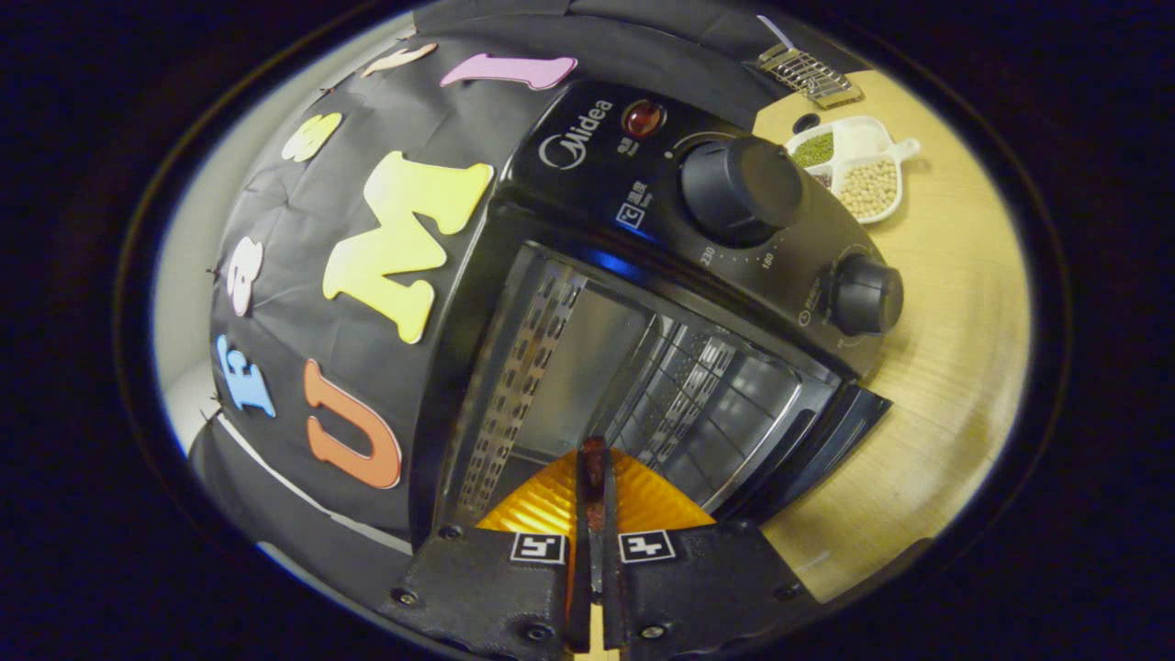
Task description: Open the toaster oven, put the food inside, and close the toaster oven door.
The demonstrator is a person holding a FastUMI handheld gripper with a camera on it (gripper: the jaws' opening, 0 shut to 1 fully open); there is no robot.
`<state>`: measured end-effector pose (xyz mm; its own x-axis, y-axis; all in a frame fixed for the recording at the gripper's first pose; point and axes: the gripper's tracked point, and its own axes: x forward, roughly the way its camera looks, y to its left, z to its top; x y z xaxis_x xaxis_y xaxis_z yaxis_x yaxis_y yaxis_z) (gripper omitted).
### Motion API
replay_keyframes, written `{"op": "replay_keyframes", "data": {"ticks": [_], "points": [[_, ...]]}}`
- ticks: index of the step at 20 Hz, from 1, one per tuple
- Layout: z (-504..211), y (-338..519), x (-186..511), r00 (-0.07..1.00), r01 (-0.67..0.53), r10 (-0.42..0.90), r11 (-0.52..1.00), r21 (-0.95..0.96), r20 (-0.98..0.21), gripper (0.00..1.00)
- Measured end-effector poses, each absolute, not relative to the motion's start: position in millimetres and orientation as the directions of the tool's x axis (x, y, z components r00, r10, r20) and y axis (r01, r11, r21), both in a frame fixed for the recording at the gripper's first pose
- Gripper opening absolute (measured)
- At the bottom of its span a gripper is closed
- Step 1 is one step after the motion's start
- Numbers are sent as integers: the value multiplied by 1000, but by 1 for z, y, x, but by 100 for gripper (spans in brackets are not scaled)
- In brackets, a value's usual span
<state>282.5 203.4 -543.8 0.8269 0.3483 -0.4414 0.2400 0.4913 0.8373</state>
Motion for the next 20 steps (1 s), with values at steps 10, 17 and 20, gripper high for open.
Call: {"op": "replay_keyframes", "data": {"ticks": [10,17,20], "points": [[-564,178,272,780,223,156,836,502,-606,33],[-510,170,210,828,85,119,940,332,-549,58],[-485,175,174,845,15,154,950,310,-513,82]]}}
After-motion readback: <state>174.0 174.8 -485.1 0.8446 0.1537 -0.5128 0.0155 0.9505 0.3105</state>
